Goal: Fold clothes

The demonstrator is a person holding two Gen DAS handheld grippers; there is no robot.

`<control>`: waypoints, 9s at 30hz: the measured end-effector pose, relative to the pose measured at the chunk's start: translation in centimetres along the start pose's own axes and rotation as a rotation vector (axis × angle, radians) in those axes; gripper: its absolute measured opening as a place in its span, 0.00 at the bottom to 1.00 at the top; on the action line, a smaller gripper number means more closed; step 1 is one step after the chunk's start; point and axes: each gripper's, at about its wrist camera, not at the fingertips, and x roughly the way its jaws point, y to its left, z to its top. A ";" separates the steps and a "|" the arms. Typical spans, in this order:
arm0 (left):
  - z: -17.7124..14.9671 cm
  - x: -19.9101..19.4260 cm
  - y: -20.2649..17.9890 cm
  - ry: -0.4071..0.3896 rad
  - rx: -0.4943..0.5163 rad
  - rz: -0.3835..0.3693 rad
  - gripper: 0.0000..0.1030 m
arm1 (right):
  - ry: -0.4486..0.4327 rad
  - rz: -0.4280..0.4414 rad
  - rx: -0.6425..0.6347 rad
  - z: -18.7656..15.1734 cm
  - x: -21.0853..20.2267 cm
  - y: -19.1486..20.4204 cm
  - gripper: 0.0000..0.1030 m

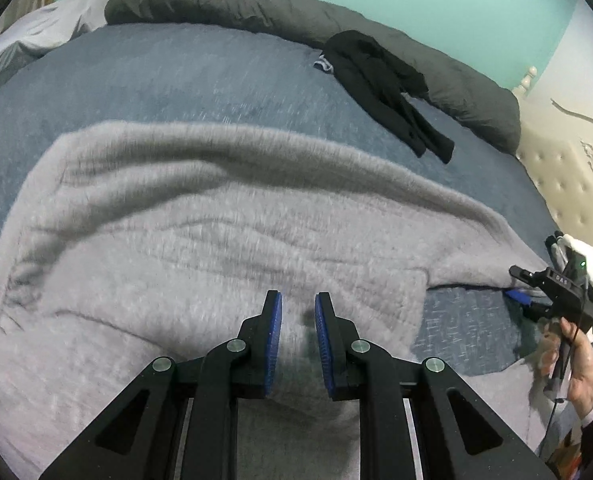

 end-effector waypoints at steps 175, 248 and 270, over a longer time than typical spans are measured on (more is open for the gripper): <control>-14.5 -6.8 -9.2 0.401 0.491 -0.133 0.02 | 0.389 -0.100 -0.669 -19.0 -11.7 1.6 0.02; -10.8 -16.3 20.7 0.128 -0.313 0.131 0.13 | 0.395 -0.019 -0.700 -19.1 -9.8 5.1 0.43; -8.2 -11.4 9.4 0.208 0.006 0.195 0.21 | 0.368 -0.235 -0.941 -16.4 -4.8 5.1 0.10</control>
